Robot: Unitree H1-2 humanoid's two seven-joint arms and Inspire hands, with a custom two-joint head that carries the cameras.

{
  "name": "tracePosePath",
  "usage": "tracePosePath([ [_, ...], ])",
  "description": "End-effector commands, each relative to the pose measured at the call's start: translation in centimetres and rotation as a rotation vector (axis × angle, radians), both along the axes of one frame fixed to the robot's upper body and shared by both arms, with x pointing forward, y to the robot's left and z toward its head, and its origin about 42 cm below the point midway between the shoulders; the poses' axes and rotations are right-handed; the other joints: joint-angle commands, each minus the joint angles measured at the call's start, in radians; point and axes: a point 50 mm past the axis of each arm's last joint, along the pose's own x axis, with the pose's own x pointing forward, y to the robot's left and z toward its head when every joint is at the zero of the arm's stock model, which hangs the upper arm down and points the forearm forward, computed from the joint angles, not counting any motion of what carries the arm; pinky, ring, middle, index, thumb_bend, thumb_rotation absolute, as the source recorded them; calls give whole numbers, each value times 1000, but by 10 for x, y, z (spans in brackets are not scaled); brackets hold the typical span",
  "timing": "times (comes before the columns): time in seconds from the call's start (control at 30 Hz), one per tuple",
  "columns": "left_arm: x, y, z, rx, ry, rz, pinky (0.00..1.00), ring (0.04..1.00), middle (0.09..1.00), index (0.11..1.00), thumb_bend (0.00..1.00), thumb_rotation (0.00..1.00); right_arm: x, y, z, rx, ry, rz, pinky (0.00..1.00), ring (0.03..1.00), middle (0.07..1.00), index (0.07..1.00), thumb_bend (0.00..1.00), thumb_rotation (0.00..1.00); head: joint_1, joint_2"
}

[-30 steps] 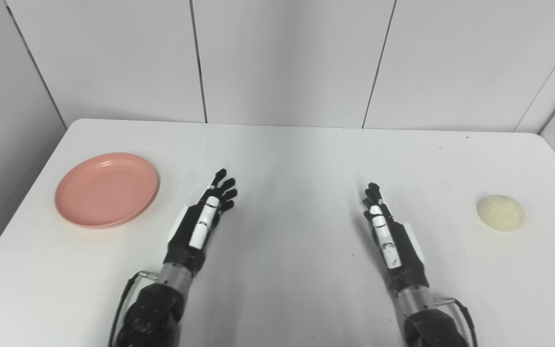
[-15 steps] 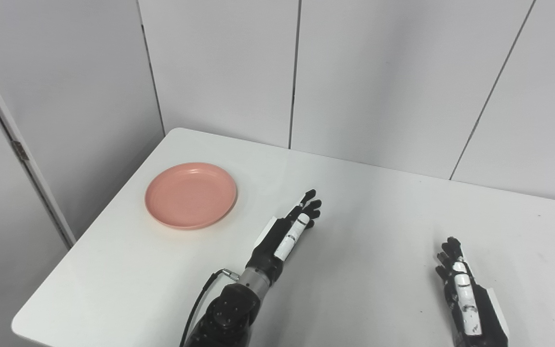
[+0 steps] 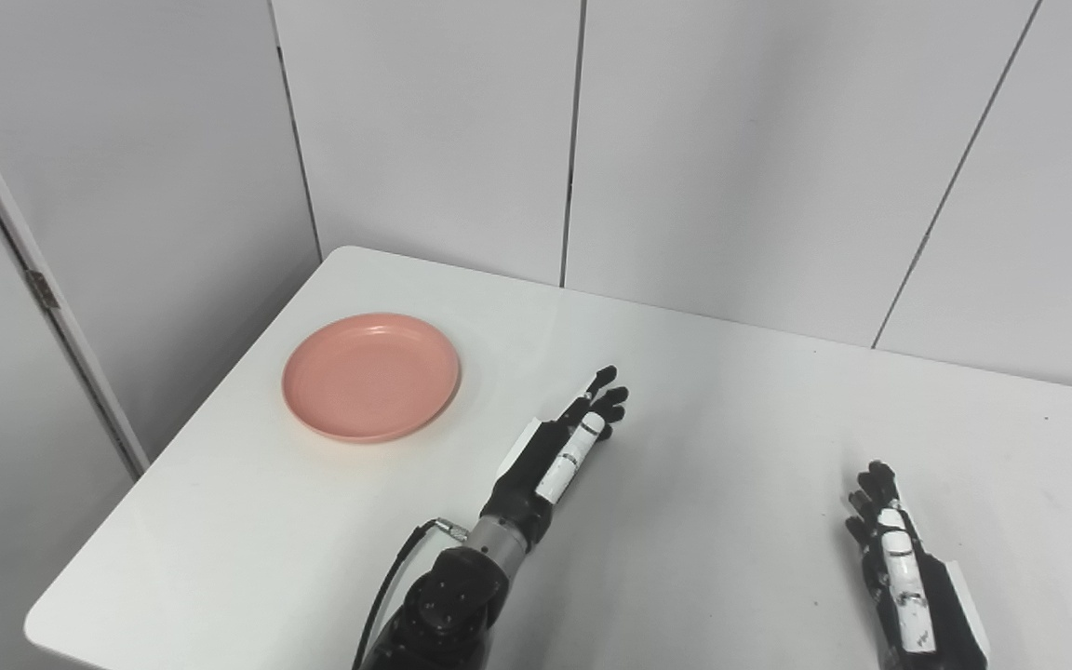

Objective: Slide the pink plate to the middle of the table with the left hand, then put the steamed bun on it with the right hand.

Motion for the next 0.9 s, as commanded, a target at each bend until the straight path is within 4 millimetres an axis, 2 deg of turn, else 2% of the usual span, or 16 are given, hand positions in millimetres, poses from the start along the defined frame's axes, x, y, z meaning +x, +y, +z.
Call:
tracePosePath([
  [0.0,-30,-12,-48,1,162,-5,932,925,936,945,484,1000,-4,-7,-2,-8,33,-22,1000,1000,1000,1000,57,1000,4,3],
  [0.27,-27,-14,-36,-15,146,6,930,932,942,951,479,1000,-5,-9,0,-12,35,-17,1000,1000,1000,1000,64,1000,13,13],
  [0.5,-16,-15,-5,-64,64,16,951,936,947,956,450,1000,-1,-11,0,-11,37,-15,1000,1000,1000,1000,53,1000,26,9],
  [0.67,-7,-9,28,-52,-32,6,938,930,943,946,436,1000,0,-13,1,-11,31,-10,1000,1000,1000,1000,49,1000,26,13],
  [0.87,-2,0,61,-67,-106,-9,928,929,930,933,503,1000,0,-14,1,-18,29,-15,1000,1000,1000,1000,35,1000,24,15],
])
